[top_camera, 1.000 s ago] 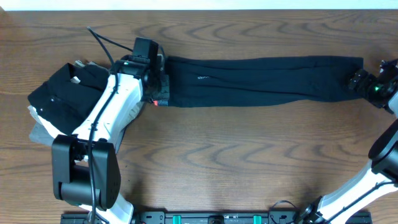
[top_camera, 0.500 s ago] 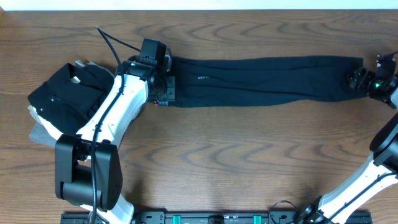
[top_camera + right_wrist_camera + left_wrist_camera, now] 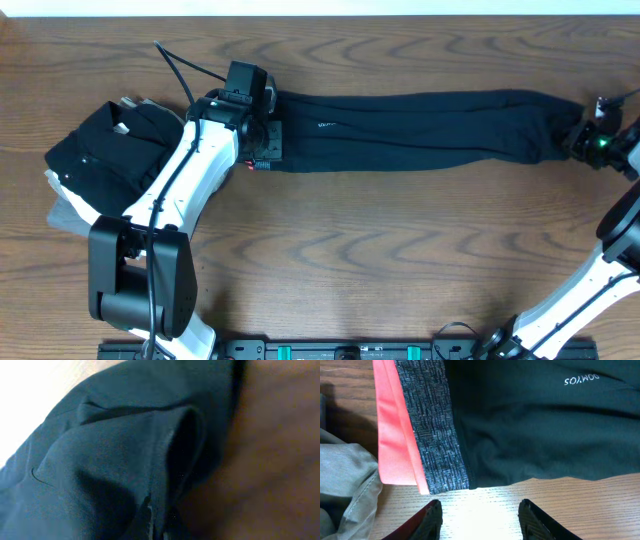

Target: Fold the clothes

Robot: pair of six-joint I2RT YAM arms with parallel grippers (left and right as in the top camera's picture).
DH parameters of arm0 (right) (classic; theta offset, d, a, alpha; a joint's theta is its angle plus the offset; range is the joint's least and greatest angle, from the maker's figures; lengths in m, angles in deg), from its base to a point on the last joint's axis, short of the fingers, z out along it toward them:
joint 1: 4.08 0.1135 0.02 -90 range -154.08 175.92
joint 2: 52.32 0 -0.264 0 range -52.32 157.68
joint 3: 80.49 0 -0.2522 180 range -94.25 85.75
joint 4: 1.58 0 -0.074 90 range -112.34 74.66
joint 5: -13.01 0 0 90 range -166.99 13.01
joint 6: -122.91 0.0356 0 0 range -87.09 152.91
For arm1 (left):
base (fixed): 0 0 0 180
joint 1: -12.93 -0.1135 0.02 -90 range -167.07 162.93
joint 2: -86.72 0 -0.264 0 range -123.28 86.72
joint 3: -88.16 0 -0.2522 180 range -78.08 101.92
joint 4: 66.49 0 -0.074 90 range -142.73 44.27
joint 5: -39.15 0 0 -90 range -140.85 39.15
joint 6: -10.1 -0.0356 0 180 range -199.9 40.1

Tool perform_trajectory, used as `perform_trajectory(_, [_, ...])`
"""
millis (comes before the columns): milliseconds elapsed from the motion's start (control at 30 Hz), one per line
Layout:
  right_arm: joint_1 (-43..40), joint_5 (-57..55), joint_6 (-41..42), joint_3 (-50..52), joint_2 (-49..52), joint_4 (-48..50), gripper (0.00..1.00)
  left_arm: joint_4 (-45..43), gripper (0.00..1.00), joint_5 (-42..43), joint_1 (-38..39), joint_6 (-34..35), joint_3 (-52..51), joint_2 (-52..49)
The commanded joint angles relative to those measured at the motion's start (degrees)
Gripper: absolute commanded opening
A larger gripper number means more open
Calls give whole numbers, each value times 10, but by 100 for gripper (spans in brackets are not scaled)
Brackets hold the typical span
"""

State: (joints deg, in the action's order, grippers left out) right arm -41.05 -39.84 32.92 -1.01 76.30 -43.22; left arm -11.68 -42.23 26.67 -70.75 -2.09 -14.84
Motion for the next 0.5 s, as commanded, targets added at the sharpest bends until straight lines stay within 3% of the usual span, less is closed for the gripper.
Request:
perform_trajectory(0, [-25,-21,38,-33,-27,-19,1,0,51,0,1,-1,5,4])
perform_trajectory(267, [-59,-166,37,-44,-131,-31,1,-2,52,0,1,-2,5,4])
perform_trajectory(467, [-58,-198,29,-44,-146,-49,1,-14,52,0,1,-1,5,4])
